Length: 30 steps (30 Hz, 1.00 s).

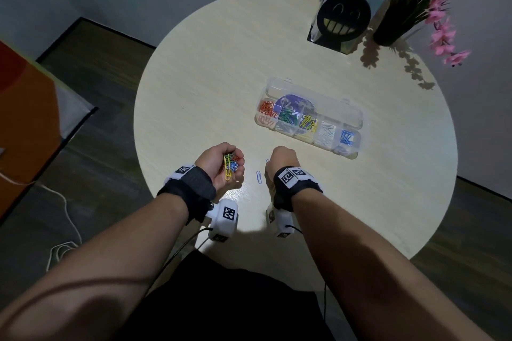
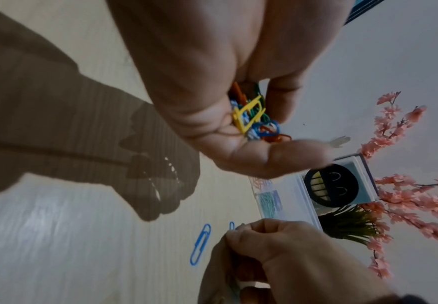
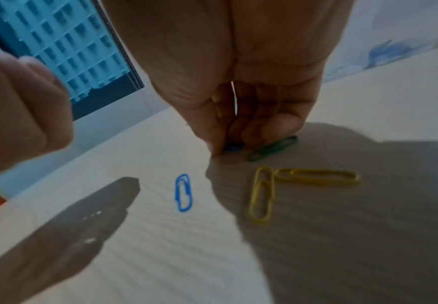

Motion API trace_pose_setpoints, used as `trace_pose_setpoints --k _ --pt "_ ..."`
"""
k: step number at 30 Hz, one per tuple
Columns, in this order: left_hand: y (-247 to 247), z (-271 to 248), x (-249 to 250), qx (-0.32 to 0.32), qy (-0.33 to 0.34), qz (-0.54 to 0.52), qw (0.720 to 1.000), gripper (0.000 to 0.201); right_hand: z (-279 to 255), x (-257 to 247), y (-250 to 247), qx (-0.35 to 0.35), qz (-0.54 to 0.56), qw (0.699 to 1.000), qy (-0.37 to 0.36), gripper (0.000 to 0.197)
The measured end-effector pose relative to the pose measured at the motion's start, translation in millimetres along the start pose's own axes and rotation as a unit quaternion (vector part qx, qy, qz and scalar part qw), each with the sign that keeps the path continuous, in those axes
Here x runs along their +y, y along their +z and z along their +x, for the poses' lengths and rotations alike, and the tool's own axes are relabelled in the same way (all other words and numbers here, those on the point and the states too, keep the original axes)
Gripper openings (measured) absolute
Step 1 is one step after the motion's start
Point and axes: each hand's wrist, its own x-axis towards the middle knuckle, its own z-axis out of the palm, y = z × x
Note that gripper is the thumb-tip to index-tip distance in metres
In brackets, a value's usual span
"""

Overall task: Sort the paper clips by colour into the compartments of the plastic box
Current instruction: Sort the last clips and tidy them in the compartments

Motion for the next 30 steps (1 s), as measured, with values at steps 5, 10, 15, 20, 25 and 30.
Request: trace_pose_setpoints --k 5,10,15,20,25,30 --pt "3.3 2.9 -2.2 0.021 0.036 0.03 0.999 0.032 -13.9 -1.8 1.8 -0.007 0.003 1.0 -0.023 0.018" --pt "6.6 6.6 -7.3 0.031 0.044 0.06 0.997 0.036 -36.1 -12.9 -12.5 -0.002 0.189 0.976 -0.107 0.013" --pt "10.1 8.6 -13.7 0.012 0.035 0.07 0.997 0.037 -36.9 -10.2 -26.1 0.024 0.207 0.97 -0.129 0.007" --pt "7.8 7.4 -13.8 0.027 0.059 0.078 0.995 0.037 -38.2 -2.9 1.7 -0.019 0.026 0.998 -0.045 0.015" --pt "1.9 4.3 -12.7 0.041 0.068 0.084 0.993 0.037 -42.0 -11.8 12.6 -0.025 -0.005 0.999 -0.029 0.013" --pt "-0.5 2.7 -13.1 0.04 0.062 0.1 0.992 0.036 -46.7 -12.8 13.8 -0.038 0.0 0.999 -0.028 0.007"
